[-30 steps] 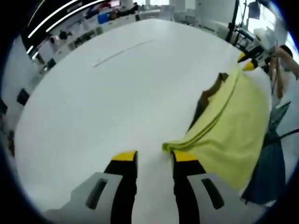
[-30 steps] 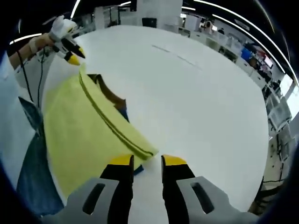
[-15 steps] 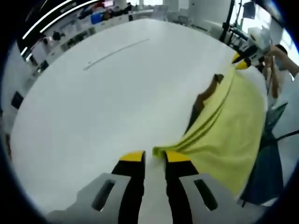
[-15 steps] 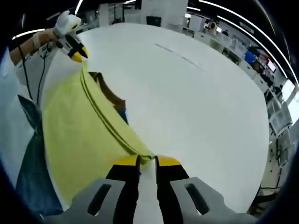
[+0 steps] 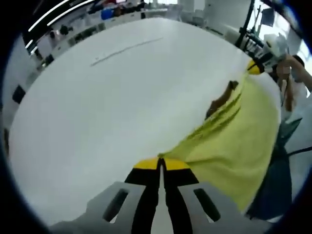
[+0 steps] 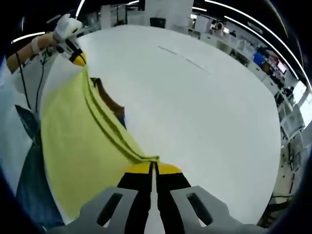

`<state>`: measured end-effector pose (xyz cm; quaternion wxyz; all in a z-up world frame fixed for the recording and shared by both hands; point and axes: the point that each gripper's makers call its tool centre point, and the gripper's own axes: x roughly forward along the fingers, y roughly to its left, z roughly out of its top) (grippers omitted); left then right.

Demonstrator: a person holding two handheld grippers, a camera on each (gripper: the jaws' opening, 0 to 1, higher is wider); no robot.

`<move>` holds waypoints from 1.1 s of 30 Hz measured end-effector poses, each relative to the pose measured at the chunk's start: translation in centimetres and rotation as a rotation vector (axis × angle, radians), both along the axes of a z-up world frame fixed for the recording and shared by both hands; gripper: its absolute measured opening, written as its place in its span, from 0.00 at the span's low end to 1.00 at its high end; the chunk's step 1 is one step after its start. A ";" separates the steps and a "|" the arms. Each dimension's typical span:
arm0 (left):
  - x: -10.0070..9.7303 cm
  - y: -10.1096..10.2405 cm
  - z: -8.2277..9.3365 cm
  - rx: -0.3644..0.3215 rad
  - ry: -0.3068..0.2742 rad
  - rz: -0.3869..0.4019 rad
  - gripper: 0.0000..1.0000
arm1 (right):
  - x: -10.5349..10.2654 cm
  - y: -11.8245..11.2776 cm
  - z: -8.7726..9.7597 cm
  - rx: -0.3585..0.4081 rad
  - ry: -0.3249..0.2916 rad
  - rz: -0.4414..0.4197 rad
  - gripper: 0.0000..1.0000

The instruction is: Fold the garment on the visible template until the final outline fits inside the template.

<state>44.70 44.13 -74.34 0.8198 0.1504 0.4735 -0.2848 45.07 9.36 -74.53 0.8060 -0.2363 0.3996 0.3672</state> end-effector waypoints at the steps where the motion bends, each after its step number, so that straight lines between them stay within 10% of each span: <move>1: 0.0 0.0 0.0 -0.002 -0.001 0.001 0.00 | 0.2 0.0 -0.2 0.003 0.001 -0.007 0.03; 33: -0.1 0.6 0.1 -0.079 -0.027 0.169 0.16 | 0.6 -0.6 -0.9 0.016 -0.025 -0.101 0.15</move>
